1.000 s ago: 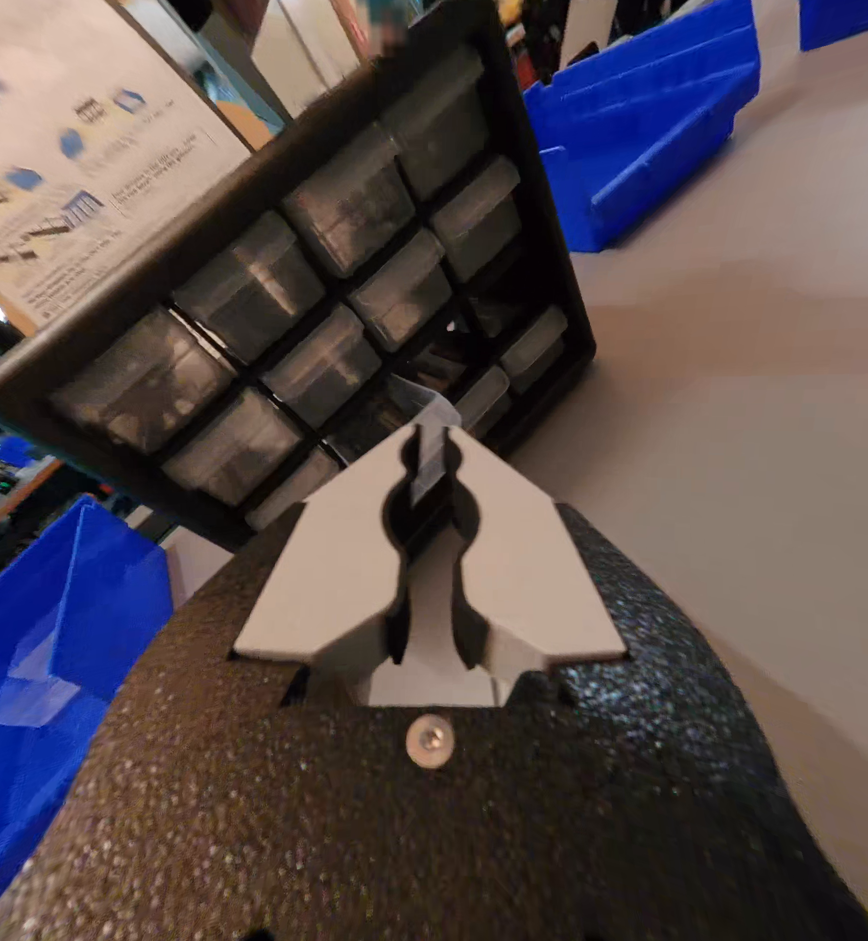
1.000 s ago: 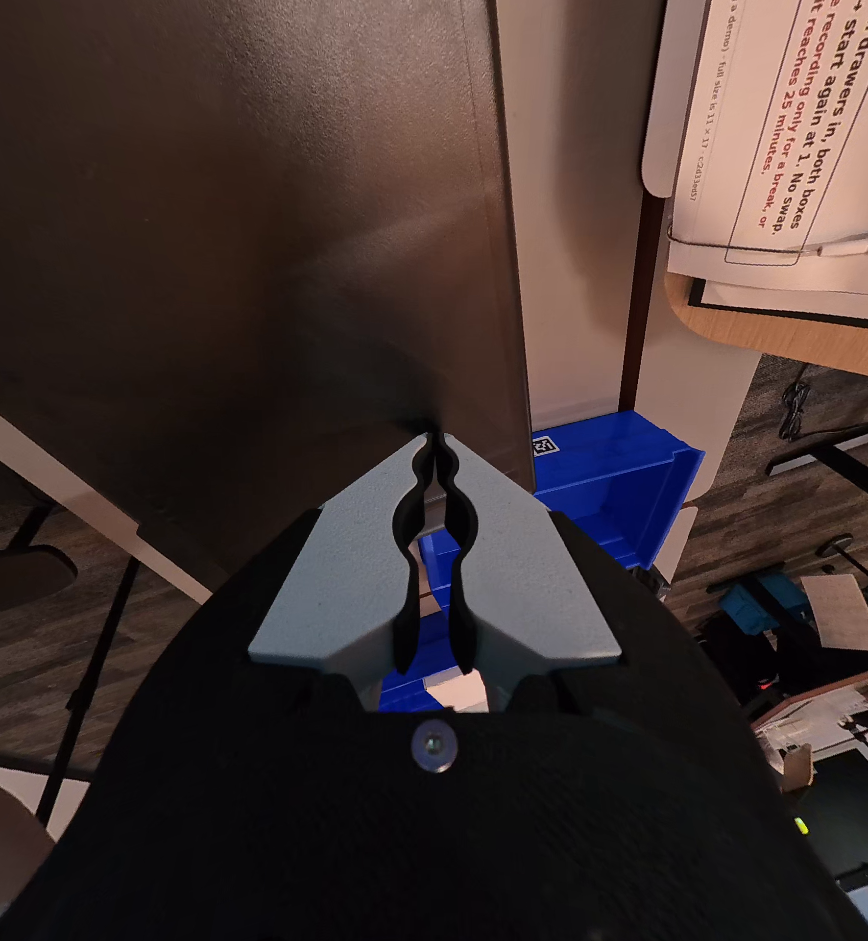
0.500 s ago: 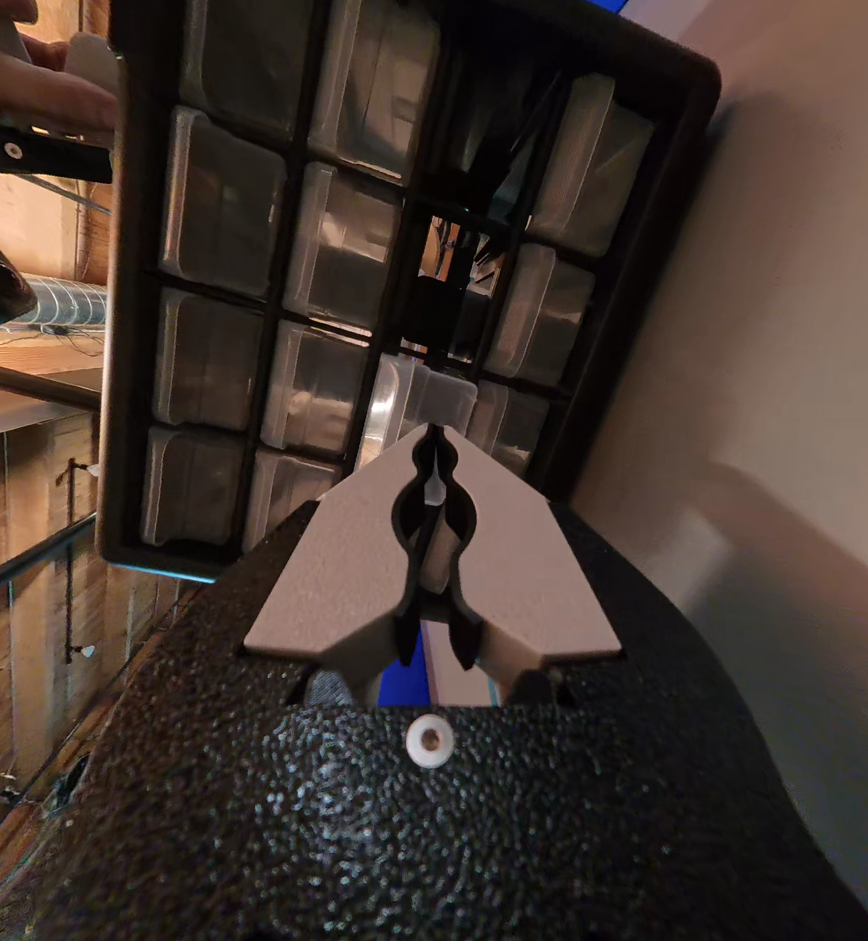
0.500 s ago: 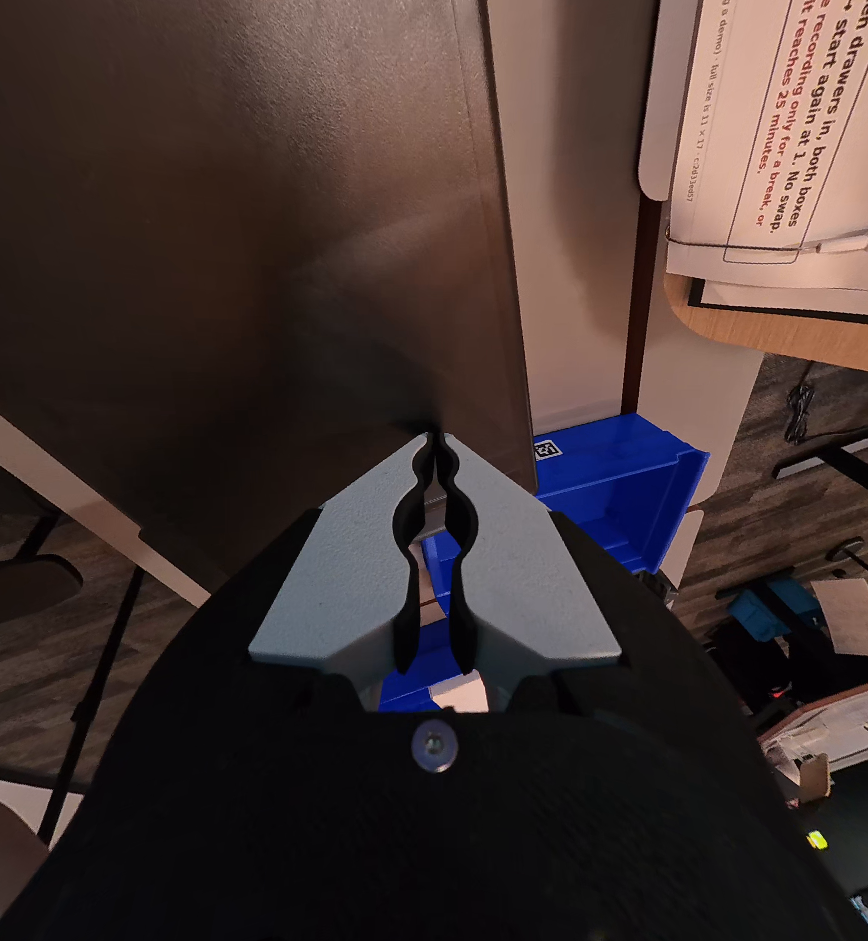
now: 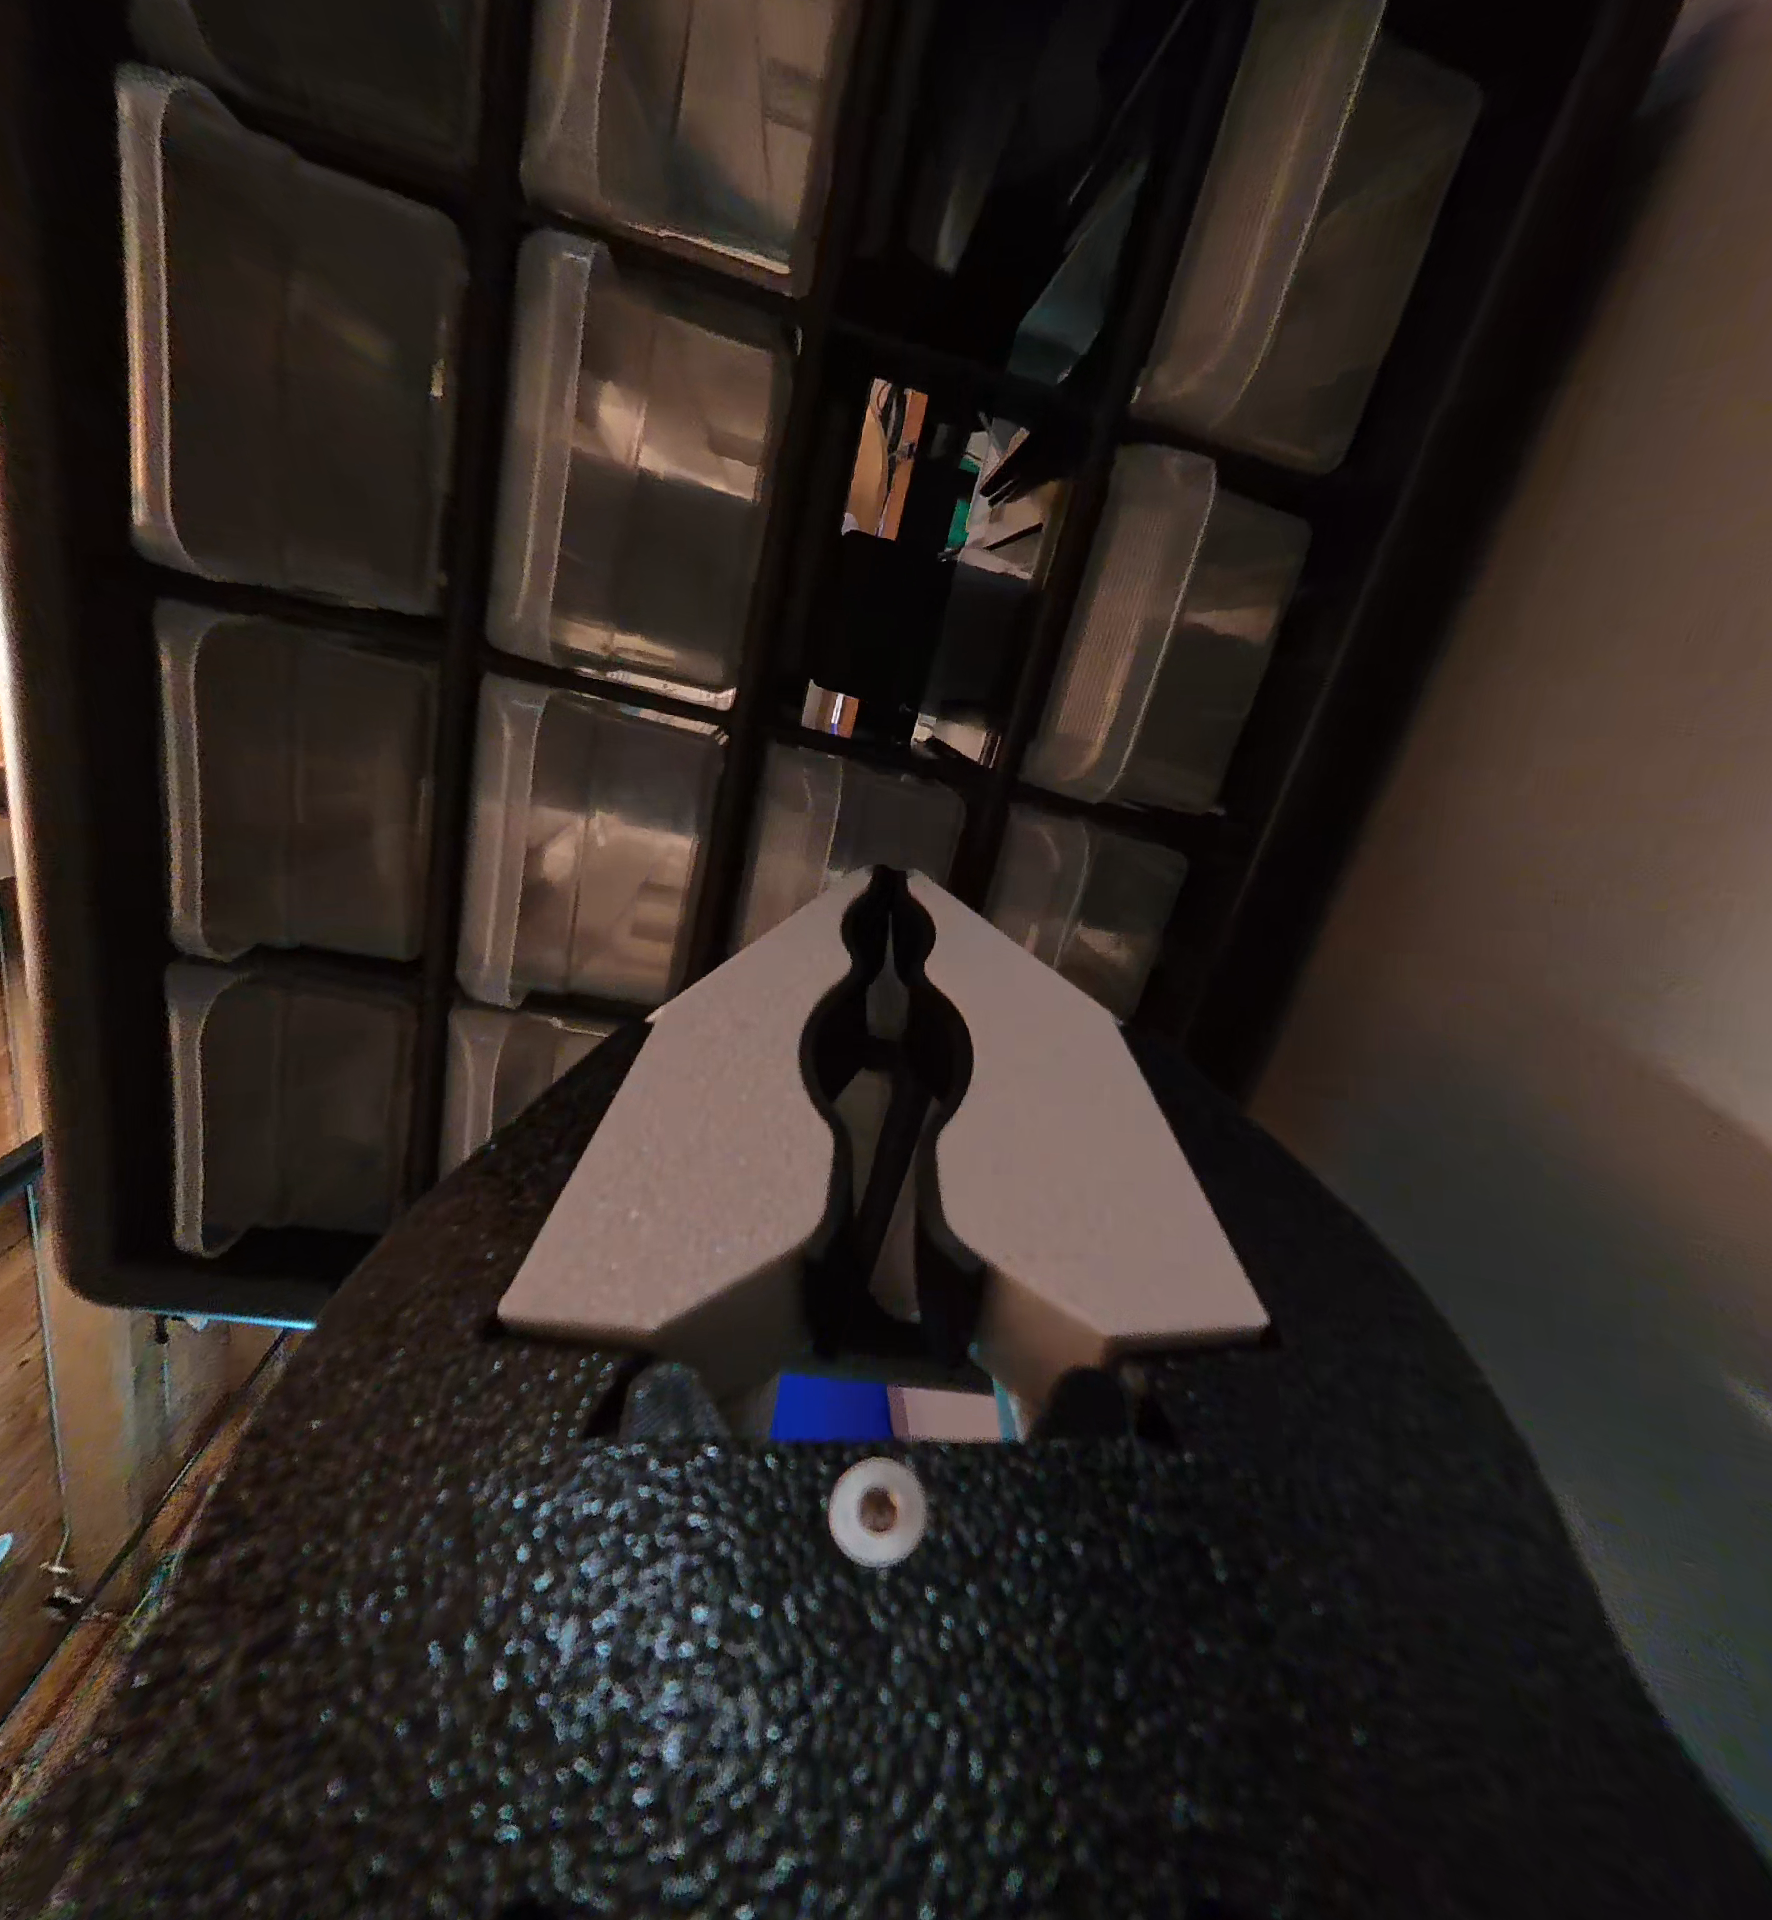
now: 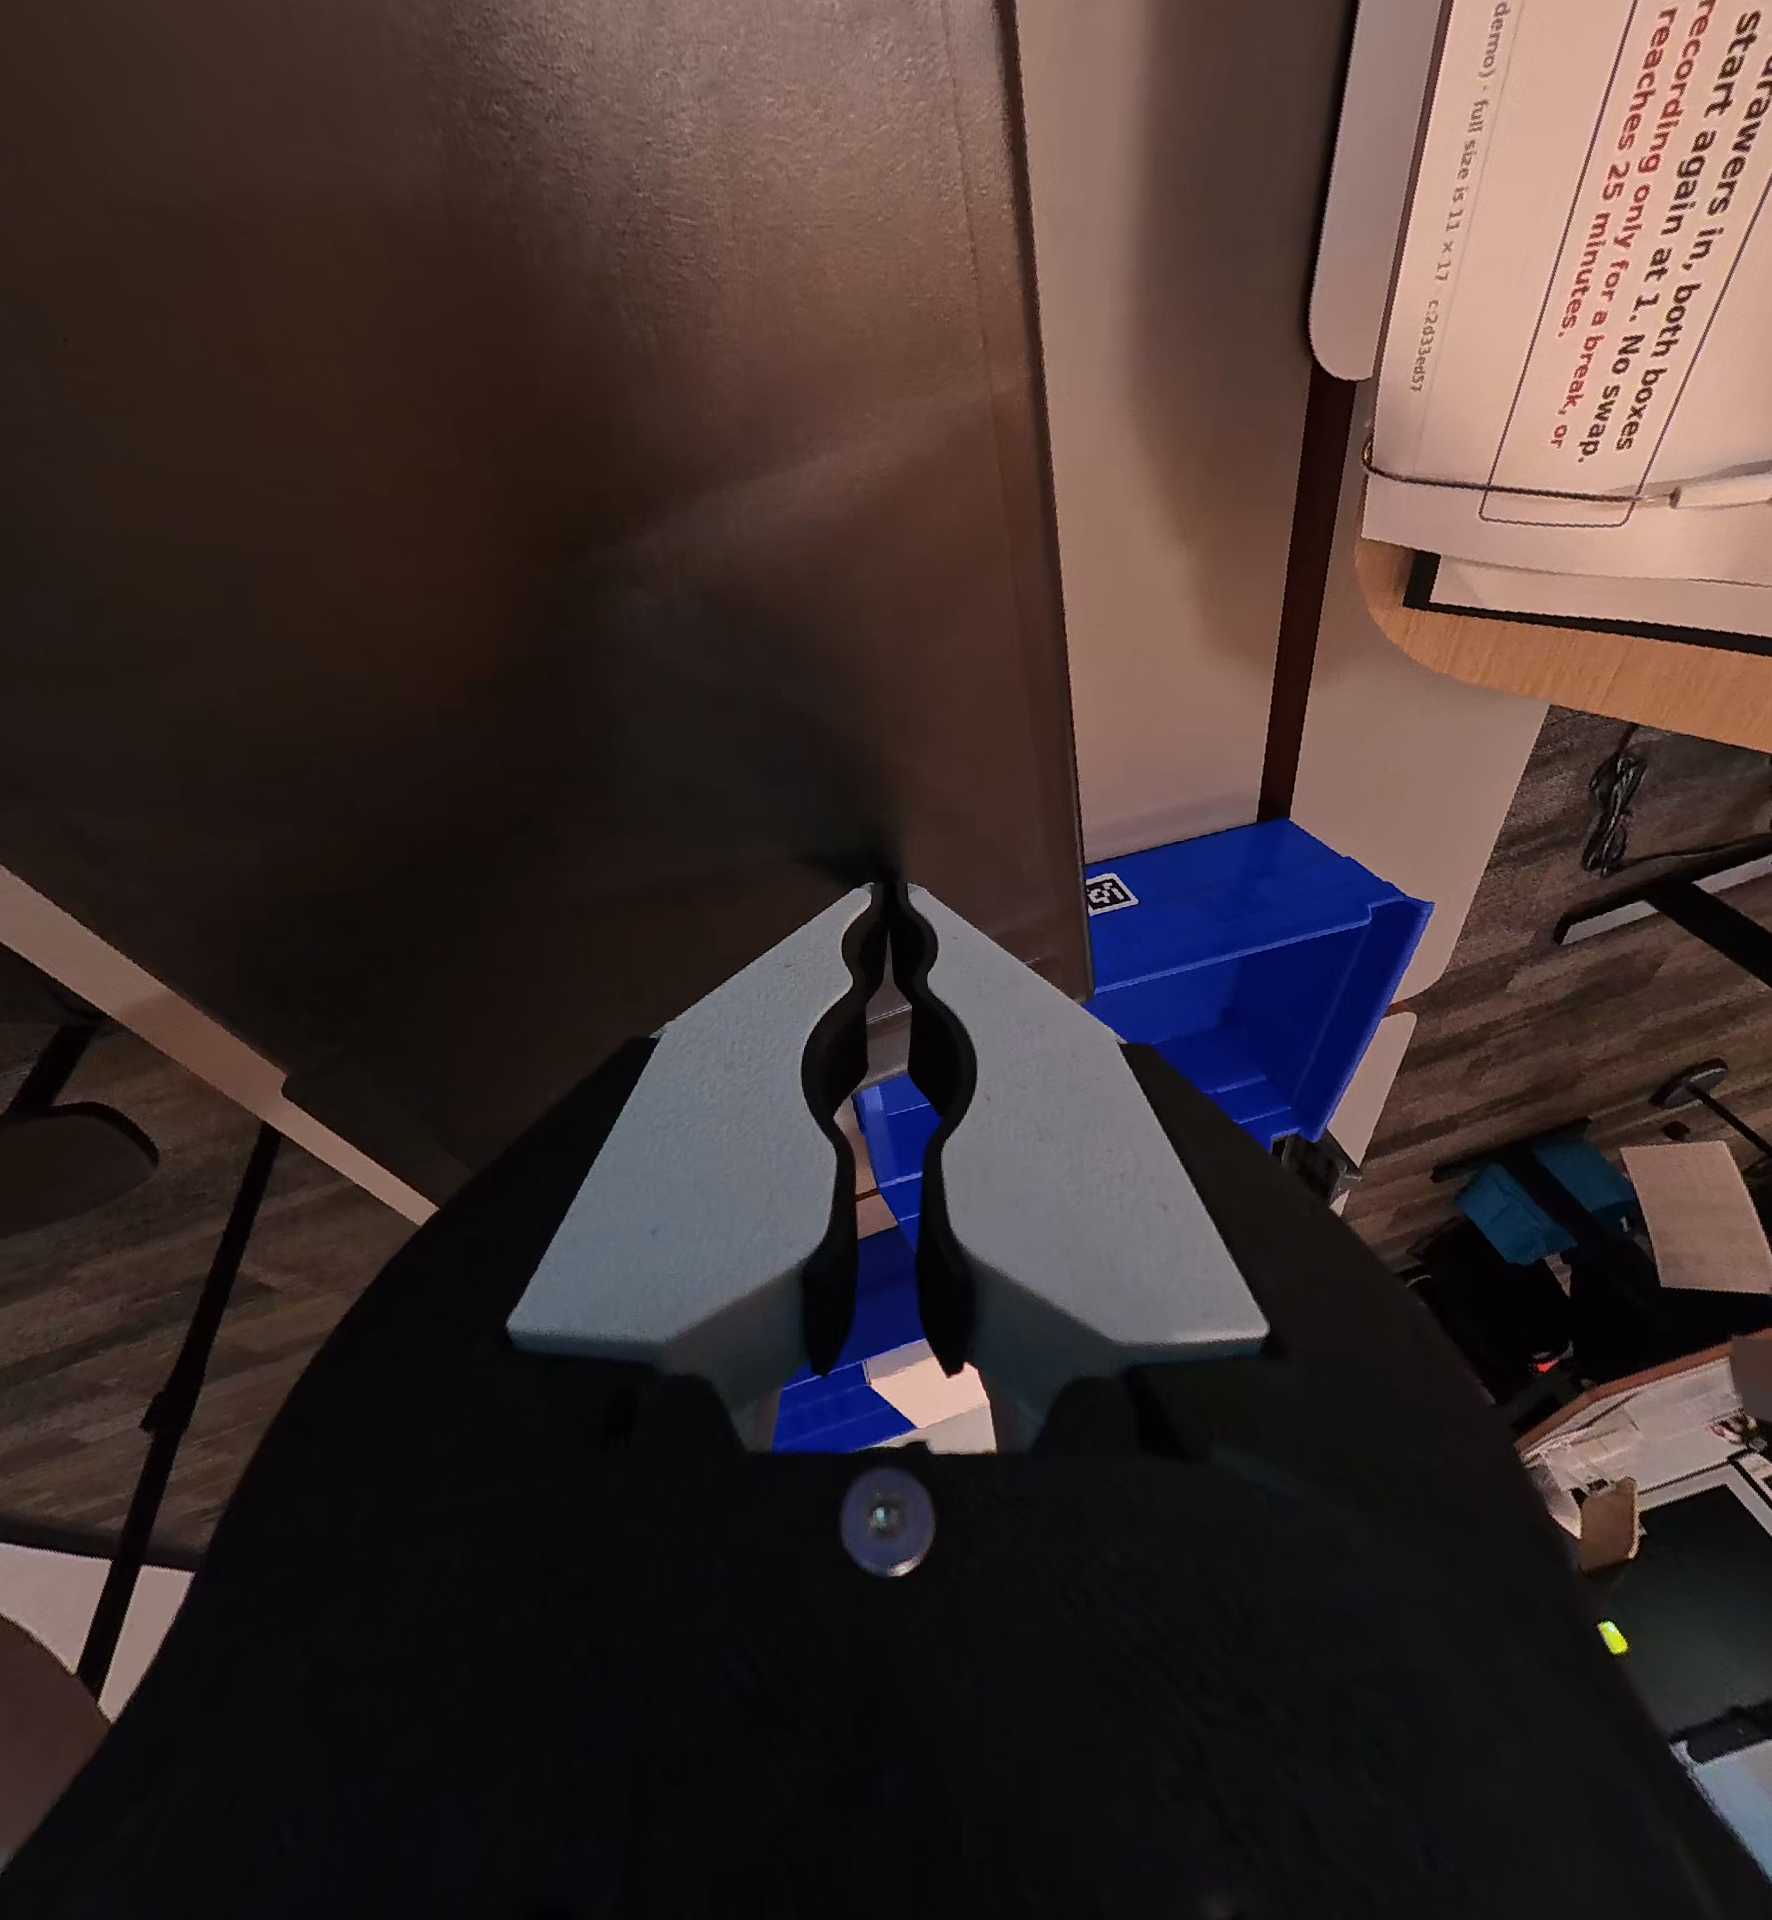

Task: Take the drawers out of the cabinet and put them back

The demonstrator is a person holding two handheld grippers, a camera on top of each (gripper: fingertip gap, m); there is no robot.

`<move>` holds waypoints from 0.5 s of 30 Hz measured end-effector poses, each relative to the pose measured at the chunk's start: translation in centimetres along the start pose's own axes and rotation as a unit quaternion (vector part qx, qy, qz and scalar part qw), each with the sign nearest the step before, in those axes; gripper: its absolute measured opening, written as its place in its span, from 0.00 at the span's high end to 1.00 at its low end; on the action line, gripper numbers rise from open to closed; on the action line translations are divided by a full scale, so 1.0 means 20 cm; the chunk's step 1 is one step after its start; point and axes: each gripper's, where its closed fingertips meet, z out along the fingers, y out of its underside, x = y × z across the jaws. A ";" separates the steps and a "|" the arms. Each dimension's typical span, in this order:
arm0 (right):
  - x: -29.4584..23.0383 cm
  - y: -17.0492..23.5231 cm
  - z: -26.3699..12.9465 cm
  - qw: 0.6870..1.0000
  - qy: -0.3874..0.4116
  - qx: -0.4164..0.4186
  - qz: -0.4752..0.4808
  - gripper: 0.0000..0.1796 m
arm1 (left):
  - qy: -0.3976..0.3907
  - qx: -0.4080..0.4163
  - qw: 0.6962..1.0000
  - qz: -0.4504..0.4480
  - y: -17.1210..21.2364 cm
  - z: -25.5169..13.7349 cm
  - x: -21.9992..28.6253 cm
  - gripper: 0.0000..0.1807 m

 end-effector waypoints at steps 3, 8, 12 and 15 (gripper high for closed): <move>0.00 0.00 0.00 1.000 -0.003 0.000 0.000 1.00 | 0.001 0.000 1.000 -0.004 0.00 0.00 0.01 1.00; 0.00 0.00 0.00 1.000 -0.006 -0.001 0.000 1.00 | 0.015 0.030 0.999 -0.035 -0.06 -0.08 0.00 1.00; 0.00 0.00 0.00 1.000 -0.010 0.004 -0.003 1.00 | 0.041 0.089 0.980 -0.173 -0.09 -0.29 -0.17 1.00; 0.00 0.00 0.00 1.000 -0.016 0.012 -0.001 1.00 | 0.025 0.080 0.959 -0.270 0.09 -0.35 -0.44 1.00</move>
